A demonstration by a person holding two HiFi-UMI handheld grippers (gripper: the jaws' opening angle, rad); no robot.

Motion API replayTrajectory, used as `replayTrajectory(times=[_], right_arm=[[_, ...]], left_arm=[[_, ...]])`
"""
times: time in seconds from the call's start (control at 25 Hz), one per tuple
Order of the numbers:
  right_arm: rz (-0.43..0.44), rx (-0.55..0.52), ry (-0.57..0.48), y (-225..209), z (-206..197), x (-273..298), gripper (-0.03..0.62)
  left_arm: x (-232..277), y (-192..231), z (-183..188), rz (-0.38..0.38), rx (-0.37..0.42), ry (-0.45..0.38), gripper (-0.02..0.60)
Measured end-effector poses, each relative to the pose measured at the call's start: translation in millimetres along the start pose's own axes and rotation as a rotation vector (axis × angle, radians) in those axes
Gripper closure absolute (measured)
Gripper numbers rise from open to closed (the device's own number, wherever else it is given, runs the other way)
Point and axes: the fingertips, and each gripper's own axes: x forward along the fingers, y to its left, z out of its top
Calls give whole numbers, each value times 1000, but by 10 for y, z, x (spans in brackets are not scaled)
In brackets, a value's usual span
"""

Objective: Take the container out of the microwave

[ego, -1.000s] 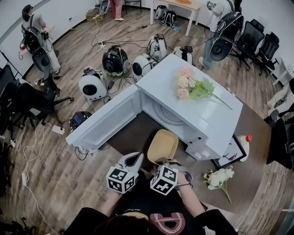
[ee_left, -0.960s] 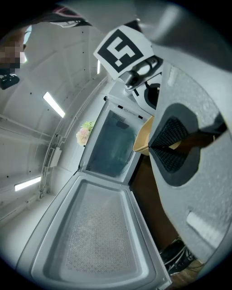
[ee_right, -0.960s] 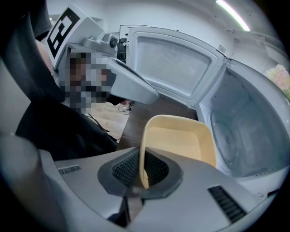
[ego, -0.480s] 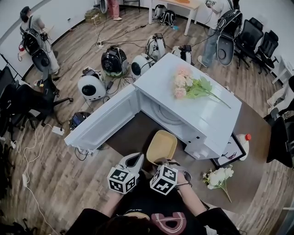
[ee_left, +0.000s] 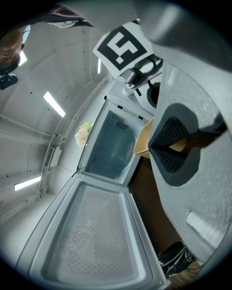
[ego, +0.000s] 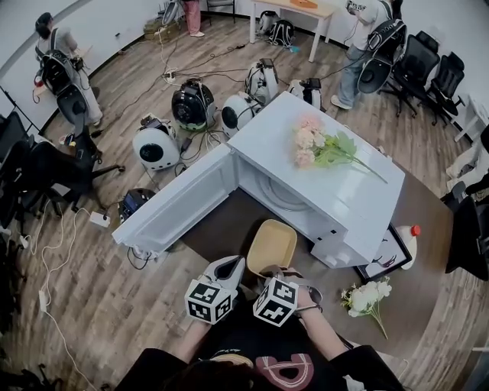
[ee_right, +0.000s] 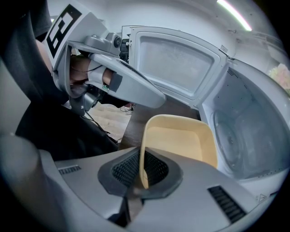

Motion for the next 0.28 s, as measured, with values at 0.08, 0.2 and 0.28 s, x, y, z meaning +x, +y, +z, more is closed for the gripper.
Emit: replayTrajectory(times=[0.08,0.2,0.28], right_arm=[[4,-3,5,12,-3,9,574],[8,-8,12,29,-13,21,572],[8,-10,13,36,-18,26,572]], left_arm=[[-13,17,-3,4,-1,-1,572],[-29,36,-12,9,-4,-1,572],[-35,44,-23,11,-4,1,572]])
